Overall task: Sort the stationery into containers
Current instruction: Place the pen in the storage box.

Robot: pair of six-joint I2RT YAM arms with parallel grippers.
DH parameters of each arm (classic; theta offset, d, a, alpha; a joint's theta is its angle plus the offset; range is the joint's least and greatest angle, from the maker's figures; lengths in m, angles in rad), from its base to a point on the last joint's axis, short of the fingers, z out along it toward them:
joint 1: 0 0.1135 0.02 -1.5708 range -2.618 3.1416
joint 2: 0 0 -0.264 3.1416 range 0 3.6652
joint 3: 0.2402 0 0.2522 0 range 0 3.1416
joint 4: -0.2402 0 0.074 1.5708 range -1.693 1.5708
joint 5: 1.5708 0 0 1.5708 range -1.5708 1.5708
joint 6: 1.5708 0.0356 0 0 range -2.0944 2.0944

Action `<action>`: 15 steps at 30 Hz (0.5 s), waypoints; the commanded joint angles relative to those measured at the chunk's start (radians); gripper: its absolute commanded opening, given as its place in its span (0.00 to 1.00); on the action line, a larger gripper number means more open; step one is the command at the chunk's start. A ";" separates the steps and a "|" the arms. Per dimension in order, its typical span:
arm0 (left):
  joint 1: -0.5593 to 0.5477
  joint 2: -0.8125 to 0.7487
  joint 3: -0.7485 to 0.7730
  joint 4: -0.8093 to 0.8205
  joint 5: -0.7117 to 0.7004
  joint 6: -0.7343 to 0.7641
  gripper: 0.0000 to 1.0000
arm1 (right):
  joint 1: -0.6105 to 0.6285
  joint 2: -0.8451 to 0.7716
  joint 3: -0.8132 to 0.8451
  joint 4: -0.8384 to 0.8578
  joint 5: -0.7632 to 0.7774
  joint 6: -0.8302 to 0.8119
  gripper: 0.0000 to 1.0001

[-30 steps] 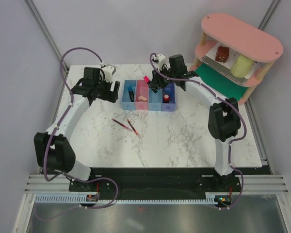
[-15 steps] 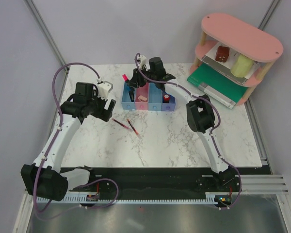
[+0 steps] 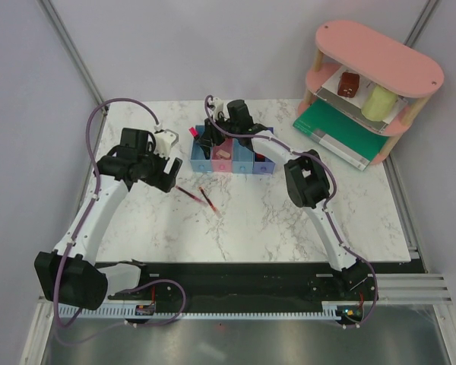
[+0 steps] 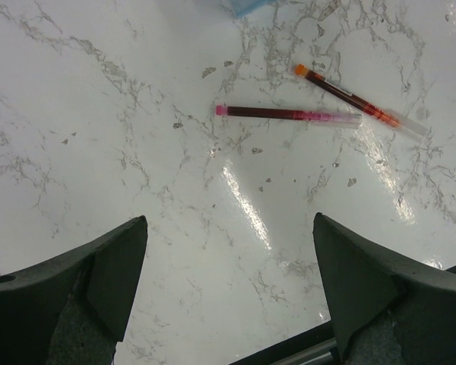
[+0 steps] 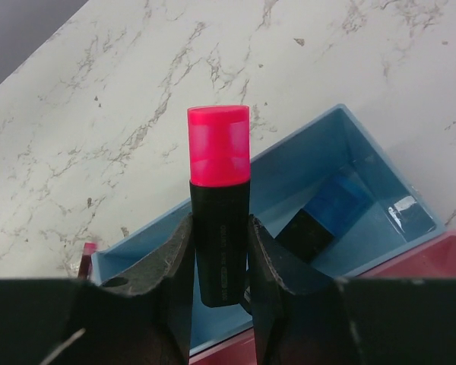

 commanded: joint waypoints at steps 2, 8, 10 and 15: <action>0.000 0.009 0.044 0.000 0.034 0.035 0.95 | 0.000 -0.035 -0.024 0.011 0.044 -0.067 0.37; 0.000 0.037 0.027 0.008 0.057 0.054 0.95 | -0.001 -0.097 -0.041 -0.036 0.087 -0.133 0.63; 0.000 0.054 0.019 0.020 0.069 0.065 0.95 | -0.003 -0.129 -0.045 -0.049 0.104 -0.133 0.65; -0.002 0.094 0.001 0.081 0.130 0.091 0.95 | -0.003 -0.207 -0.064 -0.130 0.157 -0.261 0.66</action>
